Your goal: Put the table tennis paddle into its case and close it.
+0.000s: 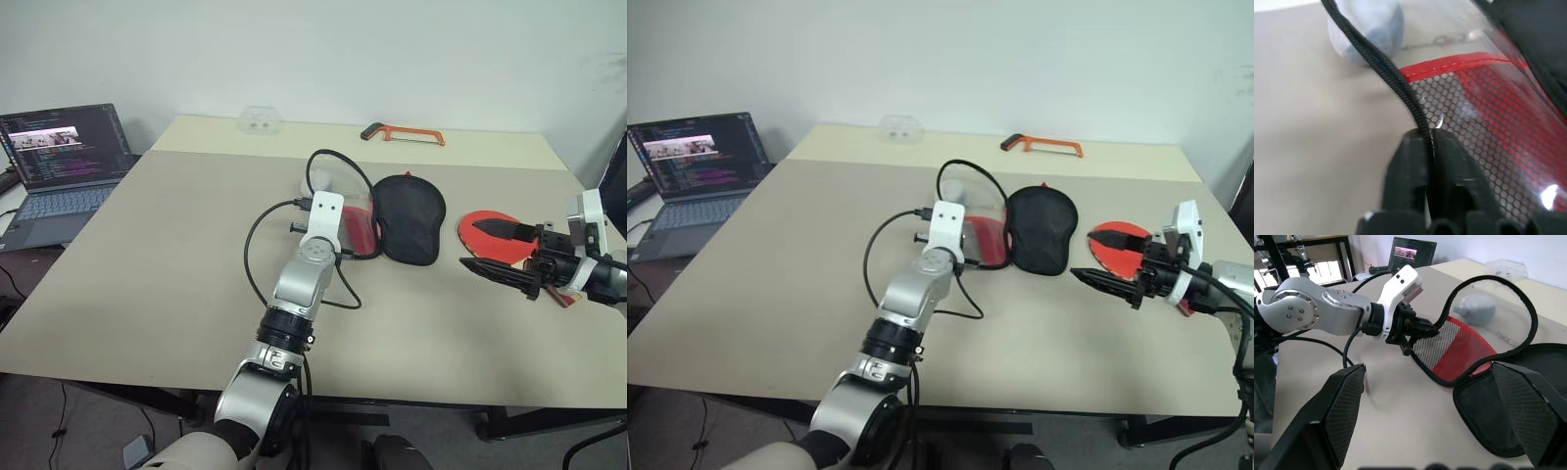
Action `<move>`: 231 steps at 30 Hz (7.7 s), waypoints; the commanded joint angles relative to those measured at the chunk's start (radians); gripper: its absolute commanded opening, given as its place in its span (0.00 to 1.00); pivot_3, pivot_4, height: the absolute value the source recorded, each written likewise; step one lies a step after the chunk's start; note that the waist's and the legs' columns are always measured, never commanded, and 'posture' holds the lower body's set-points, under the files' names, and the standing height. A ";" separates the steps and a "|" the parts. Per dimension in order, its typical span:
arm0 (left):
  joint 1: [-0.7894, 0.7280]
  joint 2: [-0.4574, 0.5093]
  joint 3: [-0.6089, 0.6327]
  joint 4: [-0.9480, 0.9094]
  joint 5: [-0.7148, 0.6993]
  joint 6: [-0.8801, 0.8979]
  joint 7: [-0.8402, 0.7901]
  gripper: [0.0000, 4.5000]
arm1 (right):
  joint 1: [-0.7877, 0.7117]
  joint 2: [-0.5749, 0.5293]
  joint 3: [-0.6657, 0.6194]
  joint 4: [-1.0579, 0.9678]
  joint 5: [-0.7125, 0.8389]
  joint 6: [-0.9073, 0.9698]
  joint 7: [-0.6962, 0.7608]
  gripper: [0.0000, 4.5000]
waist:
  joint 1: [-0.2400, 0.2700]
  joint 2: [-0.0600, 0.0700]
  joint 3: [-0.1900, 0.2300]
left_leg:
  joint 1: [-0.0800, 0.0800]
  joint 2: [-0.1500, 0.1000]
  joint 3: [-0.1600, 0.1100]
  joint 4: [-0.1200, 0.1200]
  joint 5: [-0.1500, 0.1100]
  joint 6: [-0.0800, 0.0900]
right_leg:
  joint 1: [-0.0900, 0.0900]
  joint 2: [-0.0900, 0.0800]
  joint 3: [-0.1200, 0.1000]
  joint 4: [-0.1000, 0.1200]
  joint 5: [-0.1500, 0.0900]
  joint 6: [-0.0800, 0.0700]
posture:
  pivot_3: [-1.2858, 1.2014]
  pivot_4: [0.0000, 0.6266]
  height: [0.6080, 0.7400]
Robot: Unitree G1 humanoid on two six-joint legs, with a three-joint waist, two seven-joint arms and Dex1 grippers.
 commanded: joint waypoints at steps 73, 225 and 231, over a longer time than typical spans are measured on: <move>0.013 0.336 -0.250 -0.252 -0.170 -0.071 -0.769 0.87 | -0.137 0.082 -0.006 -0.010 -0.146 0.290 -0.400 1.00 | -0.002 0.007 0.004 | -0.001 0.001 0.001 0.000 0.000 0.000 | -0.001 0.000 0.000 0.000 0.000 0.000 | 0.52 0.24 1.00; 0.231 0.744 -0.007 -0.516 -0.306 -0.013 -0.935 0.88 | -0.709 0.166 0.187 0.625 -0.638 0.375 -0.563 0.22 | -0.056 0.017 0.010 | -0.001 0.003 0.002 -0.001 0.000 0.000 | -0.009 0.002 0.004 0.006 0.002 -0.002 | 0.52 0.24 1.00; 0.237 0.737 -0.011 -0.531 -0.310 -0.001 -0.922 0.88 | -0.907 0.341 0.203 0.872 -0.647 0.209 -0.692 0.22 | -0.053 0.017 0.010 | -0.003 0.003 0.003 -0.002 0.000 0.000 | -0.010 0.002 0.004 0.004 0.002 -0.003 | 0.52 0.24 1.00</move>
